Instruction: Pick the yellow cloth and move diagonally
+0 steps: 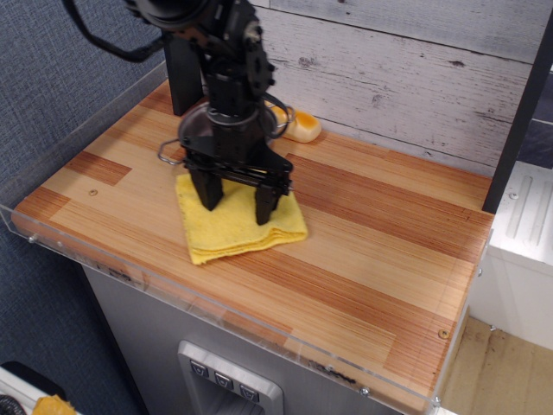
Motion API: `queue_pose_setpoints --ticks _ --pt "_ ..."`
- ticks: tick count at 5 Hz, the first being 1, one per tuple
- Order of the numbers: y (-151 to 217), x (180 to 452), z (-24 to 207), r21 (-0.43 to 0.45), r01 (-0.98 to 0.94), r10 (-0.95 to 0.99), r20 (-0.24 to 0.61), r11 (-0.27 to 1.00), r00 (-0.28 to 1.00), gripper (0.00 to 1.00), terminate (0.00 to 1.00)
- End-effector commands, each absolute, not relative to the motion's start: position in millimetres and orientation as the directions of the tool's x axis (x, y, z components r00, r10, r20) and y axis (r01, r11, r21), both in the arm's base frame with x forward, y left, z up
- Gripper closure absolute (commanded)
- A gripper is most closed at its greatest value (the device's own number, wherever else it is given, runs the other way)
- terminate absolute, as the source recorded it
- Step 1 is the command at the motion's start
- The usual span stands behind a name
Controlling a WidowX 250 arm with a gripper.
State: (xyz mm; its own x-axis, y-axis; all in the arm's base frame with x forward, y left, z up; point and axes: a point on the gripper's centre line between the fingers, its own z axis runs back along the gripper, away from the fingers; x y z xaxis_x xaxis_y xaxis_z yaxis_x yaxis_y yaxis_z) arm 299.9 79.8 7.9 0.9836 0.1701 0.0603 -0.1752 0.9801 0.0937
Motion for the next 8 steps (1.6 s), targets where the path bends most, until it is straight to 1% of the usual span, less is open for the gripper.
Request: queue_pose_setpoints --ticks 1,2,4,5,6,7,8 --pt "102.3 284.0 10.5 0.110 -0.260 0.254 0.064 0.959 0.965 0.00 0.00" --pt "85.1 295.1 8.1 0.109 -0.220 0.215 0.058 0.969 0.975 0.00 0.00" --pt "18.7 336.4 8.0 0.106 -0.024 0.018 0.055 0.994 0.998 0.00 0.00" --pt "13.7 335.9 9.0 0.097 0.078 -0.083 0.051 0.992 0.995 0.00 0.00" --pt "-6.2 336.9 9.1 0.090 0.151 -0.156 0.043 0.984 0.987 0.00 0.00" --pt "-5.4 330.4 23.1 0.100 0.149 -0.158 0.099 0.984 0.982 0.00 0.00" --pt "-0.3 330.9 69.3 0.111 0.148 -0.170 0.224 0.983 0.960 0.00 0.00"
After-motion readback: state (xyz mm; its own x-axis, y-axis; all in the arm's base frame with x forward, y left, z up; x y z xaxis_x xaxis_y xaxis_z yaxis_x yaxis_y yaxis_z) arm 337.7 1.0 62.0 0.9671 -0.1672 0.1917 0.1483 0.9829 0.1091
